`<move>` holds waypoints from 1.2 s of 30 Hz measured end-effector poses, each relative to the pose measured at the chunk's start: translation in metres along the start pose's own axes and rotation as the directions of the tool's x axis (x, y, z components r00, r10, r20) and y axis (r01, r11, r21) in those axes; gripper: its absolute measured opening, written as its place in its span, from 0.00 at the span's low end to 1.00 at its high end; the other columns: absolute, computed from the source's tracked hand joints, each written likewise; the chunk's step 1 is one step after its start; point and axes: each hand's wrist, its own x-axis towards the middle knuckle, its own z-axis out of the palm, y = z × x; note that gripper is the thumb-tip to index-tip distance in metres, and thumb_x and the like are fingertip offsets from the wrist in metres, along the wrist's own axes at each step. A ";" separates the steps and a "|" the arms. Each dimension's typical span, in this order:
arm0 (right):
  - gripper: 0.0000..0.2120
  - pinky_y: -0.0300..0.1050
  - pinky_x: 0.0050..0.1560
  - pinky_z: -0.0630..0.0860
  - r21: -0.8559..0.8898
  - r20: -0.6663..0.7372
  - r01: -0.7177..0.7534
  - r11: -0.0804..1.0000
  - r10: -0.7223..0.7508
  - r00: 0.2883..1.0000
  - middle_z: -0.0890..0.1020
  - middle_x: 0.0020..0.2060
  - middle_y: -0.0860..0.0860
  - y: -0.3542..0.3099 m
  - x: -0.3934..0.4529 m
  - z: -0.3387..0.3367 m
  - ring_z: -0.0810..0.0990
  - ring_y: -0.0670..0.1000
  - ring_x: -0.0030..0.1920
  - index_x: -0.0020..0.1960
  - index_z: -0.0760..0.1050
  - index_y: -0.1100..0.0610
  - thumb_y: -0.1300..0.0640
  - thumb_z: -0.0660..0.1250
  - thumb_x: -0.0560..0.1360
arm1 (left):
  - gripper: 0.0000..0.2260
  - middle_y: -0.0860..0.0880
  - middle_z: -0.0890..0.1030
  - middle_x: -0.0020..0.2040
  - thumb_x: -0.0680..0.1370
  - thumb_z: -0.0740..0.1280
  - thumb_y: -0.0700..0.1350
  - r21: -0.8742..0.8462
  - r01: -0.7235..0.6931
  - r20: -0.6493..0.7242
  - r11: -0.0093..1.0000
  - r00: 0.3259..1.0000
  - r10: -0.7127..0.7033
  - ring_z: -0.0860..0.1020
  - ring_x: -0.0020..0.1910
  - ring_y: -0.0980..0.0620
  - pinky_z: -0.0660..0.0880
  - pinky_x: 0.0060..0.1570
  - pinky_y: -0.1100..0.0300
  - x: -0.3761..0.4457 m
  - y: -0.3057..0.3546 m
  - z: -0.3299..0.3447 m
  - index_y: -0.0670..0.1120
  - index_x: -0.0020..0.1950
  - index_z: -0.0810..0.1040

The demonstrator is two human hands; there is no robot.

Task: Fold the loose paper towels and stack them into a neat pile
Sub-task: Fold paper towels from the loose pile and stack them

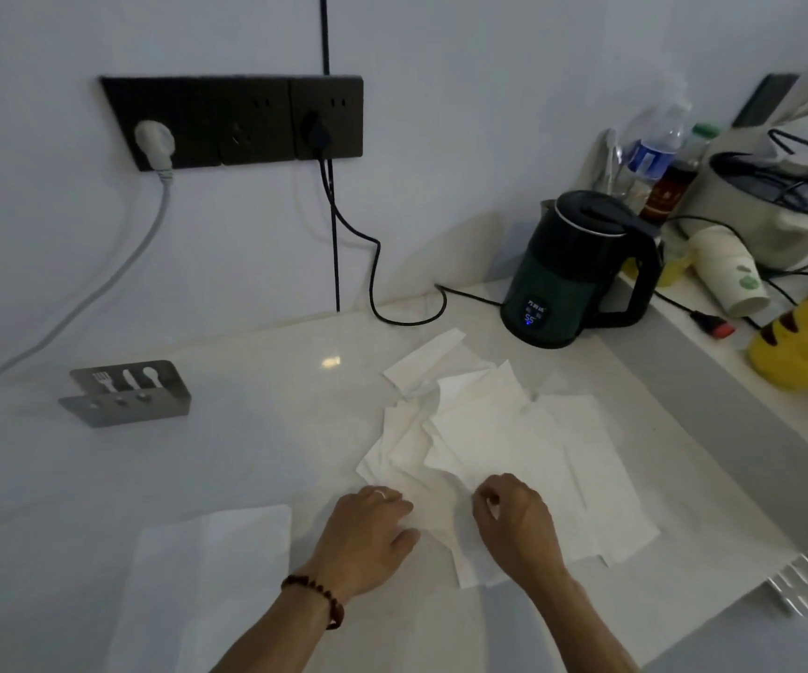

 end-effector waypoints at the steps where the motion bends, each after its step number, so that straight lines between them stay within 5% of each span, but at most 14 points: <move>1: 0.07 0.40 0.38 0.71 0.030 -0.023 0.010 0.999 -0.009 1.000 0.78 0.37 0.47 -0.005 -0.002 -0.001 0.75 0.48 0.38 0.41 0.76 0.55 0.56 0.64 0.76 | 0.21 0.50 0.74 0.68 0.81 0.55 0.56 -0.052 0.012 -0.035 0.999 0.999 -0.014 0.71 0.67 0.51 0.66 0.67 0.57 -0.001 0.001 -0.001 0.48 0.69 0.74; 6: 0.06 0.45 0.41 0.74 0.001 -0.015 0.054 0.999 -0.054 0.998 0.78 0.38 0.48 -0.014 -0.010 0.003 0.76 0.50 0.40 0.43 0.75 0.55 0.56 0.63 0.77 | 0.17 0.49 0.76 0.67 0.83 0.56 0.50 -0.170 0.058 -0.056 0.984 0.996 -0.068 0.73 0.65 0.51 0.67 0.67 0.57 -0.006 0.004 -0.003 0.48 0.68 0.74; 8: 0.05 0.42 0.43 0.75 0.114 0.006 0.048 0.992 -0.049 0.999 0.79 0.40 0.48 -0.017 -0.013 0.001 0.77 0.49 0.41 0.44 0.75 0.55 0.56 0.63 0.77 | 0.15 0.48 0.80 0.61 0.83 0.55 0.51 -0.308 0.093 -0.055 0.947 0.992 -0.116 0.76 0.60 0.51 0.71 0.62 0.55 -0.010 0.009 -0.006 0.47 0.57 0.79; 9: 0.04 0.39 0.45 0.74 0.173 0.004 0.102 0.980 -0.104 0.995 0.81 0.42 0.47 -0.019 -0.015 0.000 0.77 0.48 0.43 0.46 0.76 0.55 0.57 0.64 0.78 | 0.15 0.47 0.82 0.57 0.83 0.55 0.53 -0.493 0.136 -0.034 0.859 0.984 -0.176 0.78 0.56 0.51 0.73 0.60 0.55 -0.013 0.013 -0.010 0.47 0.50 0.79; 11: 0.03 0.29 0.51 0.69 0.225 0.036 0.261 0.939 -0.275 0.961 0.81 0.48 0.45 -0.031 -0.023 -0.005 0.76 0.43 0.49 0.50 0.77 0.54 0.57 0.65 0.78 | 0.16 0.49 0.84 0.53 0.83 0.56 0.56 -0.876 0.224 0.115 0.427 0.957 -0.266 0.81 0.52 0.52 0.76 0.56 0.56 -0.014 0.022 -0.019 0.50 0.49 0.81; 12: 0.04 0.26 0.52 0.67 0.246 0.093 0.307 0.919 -0.338 0.937 0.81 0.51 0.43 -0.039 -0.029 -0.006 0.76 0.41 0.51 0.51 0.77 0.53 0.55 0.64 0.78 | 0.16 0.49 0.85 0.52 0.83 0.56 0.55 -0.951 0.242 0.183 0.195 0.944 -0.275 0.82 0.51 0.50 0.77 0.53 0.55 -0.013 0.024 -0.023 0.51 0.53 0.82; 14: 0.05 0.26 0.55 0.67 0.295 0.229 0.290 0.910 -0.363 0.903 0.80 0.55 0.39 -0.053 -0.040 -0.005 0.75 0.38 0.55 0.52 0.76 0.49 0.51 0.63 0.79 | 0.14 0.46 0.85 0.50 0.83 0.58 0.50 -0.972 0.234 0.219 0.000 0.911 -0.350 0.83 0.50 0.46 0.78 0.50 0.52 -0.014 0.024 -0.028 0.48 0.57 0.82; 17: 0.07 0.31 0.56 0.70 0.422 0.278 0.118 0.899 -0.252 0.927 0.81 0.53 0.36 -0.063 -0.048 -0.002 0.77 0.37 0.55 0.53 0.78 0.45 0.47 0.65 0.76 | 0.12 0.46 0.86 0.48 0.82 0.59 0.44 -0.959 0.264 0.182 0.099 0.847 -0.500 0.83 0.49 0.44 0.79 0.55 0.45 -0.019 0.013 -0.030 0.48 0.51 0.83; 21: 0.15 0.40 0.61 0.73 0.420 0.178 -0.010 0.907 -0.071 0.982 0.78 0.58 0.39 -0.066 -0.042 -0.005 0.77 0.43 0.59 0.64 0.73 0.47 0.51 0.66 0.77 | 0.10 0.43 0.85 0.48 0.81 0.60 0.41 -0.956 0.264 0.164 0.129 0.844 -0.511 0.83 0.49 0.43 0.78 0.56 0.44 -0.029 -0.003 -0.043 0.45 0.52 0.82; 24: 0.28 0.43 0.67 0.65 0.352 0.129 -0.052 0.935 0.007 0.992 0.71 0.68 0.44 -0.072 -0.041 -0.002 0.71 0.48 0.67 0.74 0.63 0.50 0.47 0.66 0.77 | 0.10 0.39 0.84 0.51 0.82 0.60 0.39 -0.979 0.205 0.176 0.015 0.872 -0.457 0.82 0.51 0.41 0.78 0.53 0.49 -0.038 -0.014 -0.058 0.39 0.54 0.81; 27: 0.26 0.44 0.65 0.69 0.470 0.067 -0.097 0.877 0.074 0.995 0.73 0.67 0.47 -0.087 -0.042 -0.001 0.72 0.49 0.66 0.72 0.65 0.50 0.48 0.67 0.76 | 0.10 0.39 0.84 0.50 0.82 0.60 0.38 -0.981 0.132 0.177 -0.141 0.907 -0.381 0.83 0.47 0.43 0.79 0.46 0.54 -0.051 -0.028 -0.077 0.36 0.55 0.80; 32: 0.33 0.42 0.64 0.67 0.701 0.239 -0.216 0.680 0.061 0.969 0.72 0.66 0.43 -0.116 -0.047 -0.002 0.70 0.45 0.67 0.74 0.62 0.49 0.39 0.67 0.74 | 0.11 0.39 0.82 0.49 0.80 0.63 0.40 -0.923 0.116 0.225 -0.367 0.936 -0.271 0.82 0.44 0.43 0.80 0.47 0.52 -0.071 -0.050 -0.094 0.36 0.57 0.79; 34: 0.40 0.46 0.65 0.71 0.706 0.336 -0.243 0.665 -0.014 0.942 0.74 0.66 0.42 -0.126 -0.051 -0.003 0.73 0.45 0.65 0.73 0.65 0.48 0.32 0.68 0.65 | 0.10 0.40 0.82 0.48 0.79 0.63 0.42 -0.928 0.131 0.229 -0.348 0.939 -0.255 0.82 0.44 0.43 0.78 0.51 0.49 -0.078 -0.056 -0.097 0.38 0.56 0.80; 36: 0.35 0.54 0.61 0.76 0.774 0.483 -0.381 0.505 -0.082 0.872 0.82 0.59 0.49 -0.130 -0.053 -0.003 0.80 0.52 0.59 0.66 0.74 0.52 0.35 0.71 0.64 | 0.11 0.41 0.83 0.50 0.81 0.63 0.43 -0.957 0.129 0.204 -0.261 0.936 -0.288 0.82 0.47 0.44 0.78 0.53 0.49 -0.081 -0.060 -0.097 0.38 0.55 0.81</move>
